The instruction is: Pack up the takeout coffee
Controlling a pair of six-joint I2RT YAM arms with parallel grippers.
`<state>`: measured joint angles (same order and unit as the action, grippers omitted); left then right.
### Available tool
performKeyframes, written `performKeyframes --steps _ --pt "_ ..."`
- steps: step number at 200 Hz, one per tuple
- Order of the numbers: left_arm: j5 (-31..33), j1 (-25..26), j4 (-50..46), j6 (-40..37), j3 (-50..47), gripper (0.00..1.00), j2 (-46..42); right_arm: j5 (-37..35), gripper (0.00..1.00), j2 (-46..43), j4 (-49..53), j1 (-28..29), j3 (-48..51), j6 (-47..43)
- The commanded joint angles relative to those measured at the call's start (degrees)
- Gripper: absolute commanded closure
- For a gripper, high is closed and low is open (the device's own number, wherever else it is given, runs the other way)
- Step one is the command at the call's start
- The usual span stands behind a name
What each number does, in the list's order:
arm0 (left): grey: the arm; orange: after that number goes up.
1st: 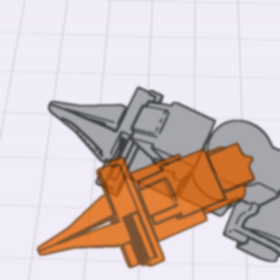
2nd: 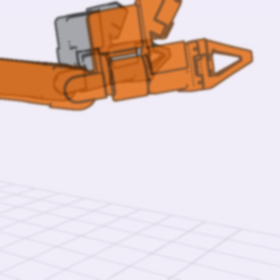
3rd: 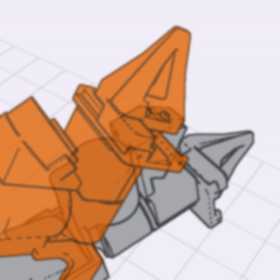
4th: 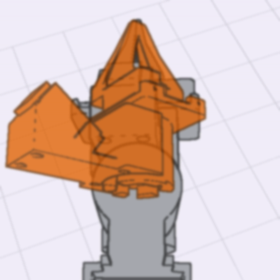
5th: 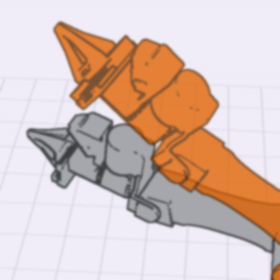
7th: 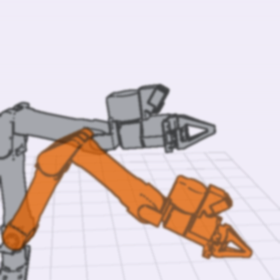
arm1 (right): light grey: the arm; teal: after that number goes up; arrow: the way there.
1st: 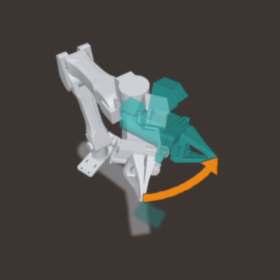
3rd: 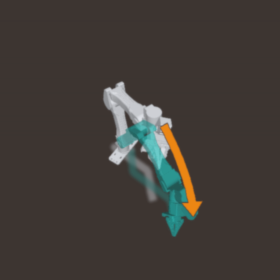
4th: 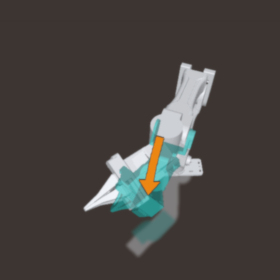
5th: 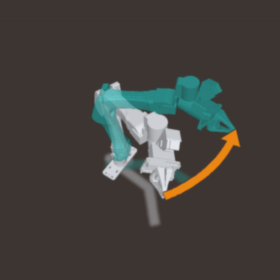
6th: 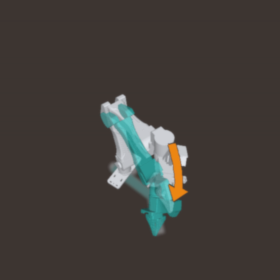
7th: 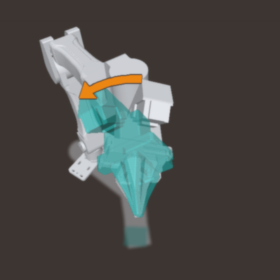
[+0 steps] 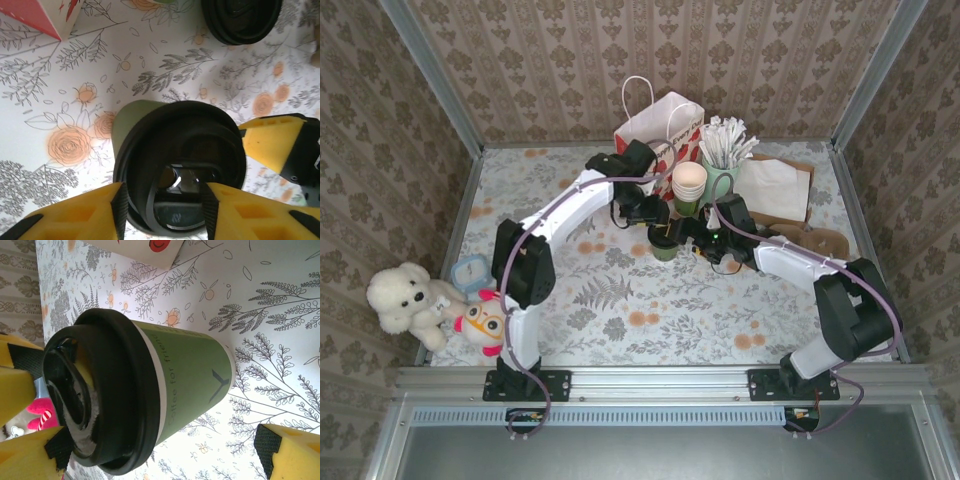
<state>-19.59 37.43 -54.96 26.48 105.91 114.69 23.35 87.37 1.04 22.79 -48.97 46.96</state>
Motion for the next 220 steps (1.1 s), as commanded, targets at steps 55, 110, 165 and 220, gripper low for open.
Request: performKeyframes --steps 55,110,165,220 --pt "7.6 -5.7 9.2 8.2 -15.6 0.01 -14.9 -4.1 0.0 -4.1 4.0 1.1 -3.4 -7.1" --pt "13.9 -10.6 22.5 18.4 -32.5 0.0 -14.8 -14.8 0.0 -0.7 14.9 5.2 -12.1 -12.2" --pt "10.6 -9.7 24.9 18.4 -27.9 0.0 -6.1 -27.0 0.0 5.5 25.4 9.9 -20.6 -8.4" --pt "9.2 -8.7 25.4 19.1 -28.3 0.0 -3.8 -24.5 0.0 7.7 24.8 11.0 -22.2 -8.1"
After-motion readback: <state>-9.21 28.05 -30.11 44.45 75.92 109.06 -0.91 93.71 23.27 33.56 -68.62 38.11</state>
